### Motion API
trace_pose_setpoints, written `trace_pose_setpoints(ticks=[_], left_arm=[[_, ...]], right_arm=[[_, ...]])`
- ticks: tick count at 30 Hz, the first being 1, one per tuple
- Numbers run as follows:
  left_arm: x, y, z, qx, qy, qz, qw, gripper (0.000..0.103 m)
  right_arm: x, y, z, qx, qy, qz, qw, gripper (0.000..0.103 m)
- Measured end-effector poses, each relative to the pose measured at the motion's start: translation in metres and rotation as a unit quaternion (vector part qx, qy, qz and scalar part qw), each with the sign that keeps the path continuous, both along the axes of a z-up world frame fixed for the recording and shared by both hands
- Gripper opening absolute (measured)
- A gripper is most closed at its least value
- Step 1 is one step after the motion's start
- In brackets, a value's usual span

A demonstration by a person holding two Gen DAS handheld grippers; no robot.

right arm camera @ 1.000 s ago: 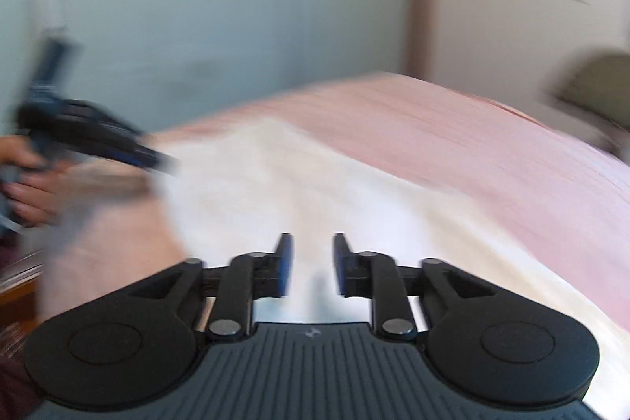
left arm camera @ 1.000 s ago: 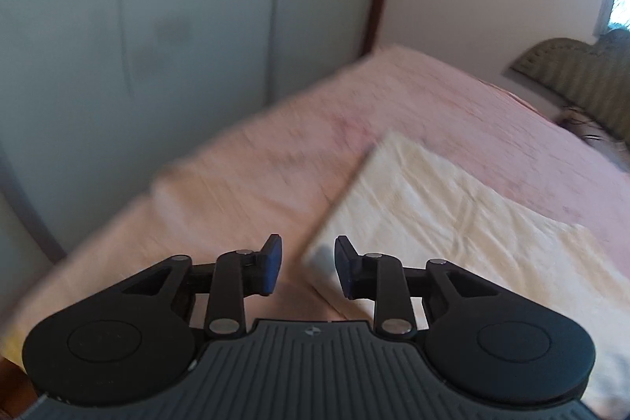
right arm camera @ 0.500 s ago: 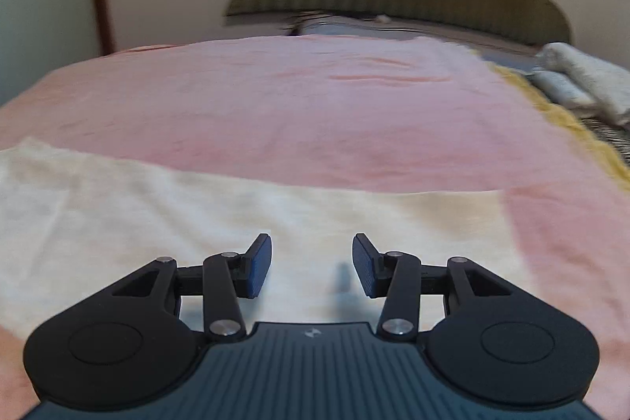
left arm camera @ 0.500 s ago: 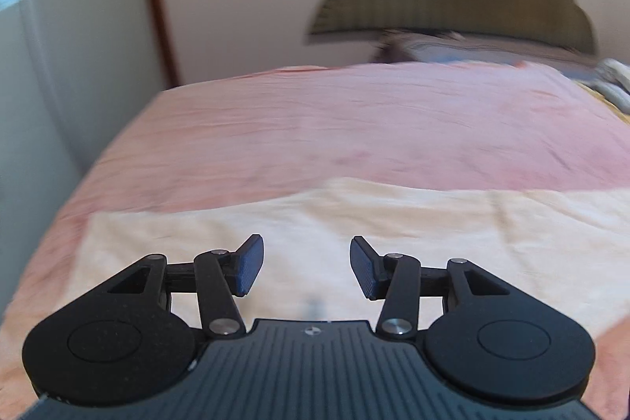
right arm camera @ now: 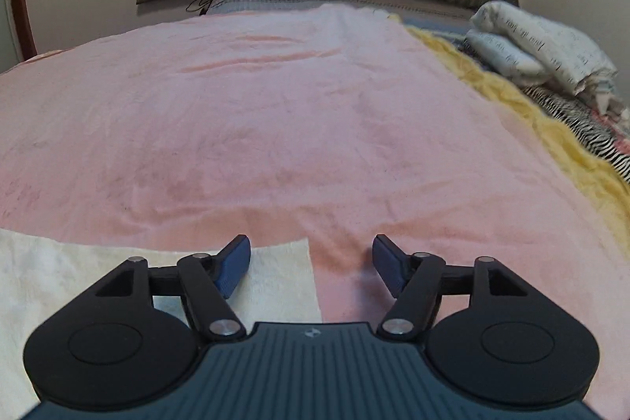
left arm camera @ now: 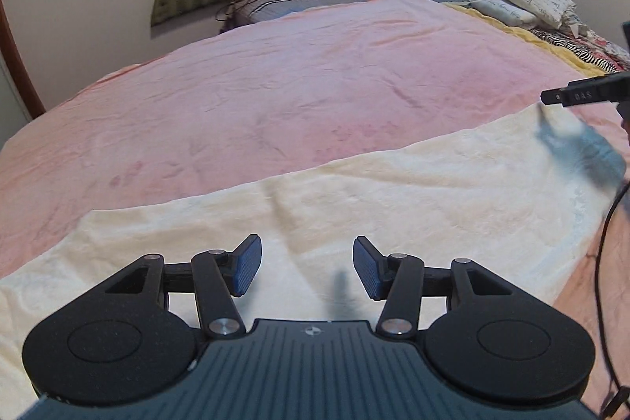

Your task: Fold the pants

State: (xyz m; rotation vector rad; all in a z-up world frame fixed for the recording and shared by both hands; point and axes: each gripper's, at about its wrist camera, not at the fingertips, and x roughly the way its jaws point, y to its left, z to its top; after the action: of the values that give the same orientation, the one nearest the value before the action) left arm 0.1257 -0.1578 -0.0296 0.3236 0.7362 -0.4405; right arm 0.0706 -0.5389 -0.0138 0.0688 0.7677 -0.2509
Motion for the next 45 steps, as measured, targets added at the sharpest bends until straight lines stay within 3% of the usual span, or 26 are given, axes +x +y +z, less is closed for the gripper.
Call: trace_pose_setpoints(ticks=[3, 6, 8, 11, 13, 15, 18, 21, 24, 27, 31, 33, 35, 38, 41, 45], left_arm=[[0.001, -0.010, -0.009, -0.004, 0.013, -0.011, 0.9998, 0.061], [0.003, -0.025, -0.022, 0.016, 0.020, -0.020, 0.9995, 0.061], [0.005, -0.031, -0.031, 0.031, 0.020, -0.014, 0.9992, 0.061], [0.005, -0.029, -0.032, 0.026, 0.012, -0.001, 0.9996, 0.062], [0.006, -0.029, -0.032, 0.023, 0.012, 0.006, 0.9996, 0.062], [0.007, -0.030, -0.033, 0.023, 0.013, 0.008, 0.9996, 0.063], [0.005, -0.032, -0.035, 0.025, 0.007, 0.011, 0.9996, 0.065], [0.005, -0.033, -0.036, 0.029, 0.004, 0.015, 0.9995, 0.068], [0.003, -0.032, -0.033, 0.027, 0.005, 0.022, 0.9994, 0.068], [-0.001, -0.035, -0.033, 0.023, 0.002, 0.020, 0.9995, 0.068], [-0.009, -0.043, -0.040, 0.040, -0.014, 0.018, 0.9989, 0.070], [-0.015, -0.043, -0.037, 0.041, -0.028, 0.018, 0.9986, 0.070], [-0.021, -0.041, -0.032, 0.017, -0.036, 0.016, 0.9991, 0.070], [-0.025, -0.044, -0.031, -0.015, -0.028, 0.006, 0.9995, 0.083], [-0.025, -0.055, -0.046, 0.008, -0.016, 0.005, 0.9998, 0.085], [-0.030, -0.053, -0.055, -0.001, -0.051, 0.032, 0.9982, 0.101]], right_arm=[[-0.024, 0.018, 0.010, 0.029, -0.015, 0.053, 0.998, 0.069], [-0.026, 0.029, -0.004, 0.055, 0.010, 0.090, 0.994, 0.069], [-0.019, 0.026, -0.019, 0.022, 0.035, 0.068, 0.997, 0.069], [-0.032, 0.022, -0.007, 0.006, 0.003, -0.006, 1.000, 0.072], [-0.053, 0.040, 0.010, 0.035, -0.037, 0.034, 0.998, 0.073], [-0.071, 0.064, 0.018, 0.084, -0.048, 0.108, 0.989, 0.072], [-0.082, 0.092, 0.009, 0.070, -0.012, 0.171, 0.983, 0.072], [-0.084, 0.086, -0.010, 0.021, 0.028, 0.131, 0.991, 0.075], [-0.096, 0.071, 0.002, 0.021, 0.006, 0.072, 0.997, 0.075], [-0.106, 0.078, 0.010, 0.057, -0.023, 0.103, 0.993, 0.075], [-0.107, 0.087, -0.015, 0.066, -0.005, 0.124, 0.990, 0.079], [-0.119, 0.081, -0.013, 0.062, -0.018, 0.077, 0.995, 0.080], [-0.130, 0.074, -0.004, 0.041, -0.034, 0.025, 0.998, 0.080], [-0.145, 0.065, 0.004, 0.089, -0.060, 0.028, 0.994, 0.080], [-0.143, 0.073, 0.000, 0.116, -0.063, 0.053, 0.990, 0.080], [-0.138, 0.080, -0.012, 0.124, -0.056, 0.033, 0.990, 0.080]])
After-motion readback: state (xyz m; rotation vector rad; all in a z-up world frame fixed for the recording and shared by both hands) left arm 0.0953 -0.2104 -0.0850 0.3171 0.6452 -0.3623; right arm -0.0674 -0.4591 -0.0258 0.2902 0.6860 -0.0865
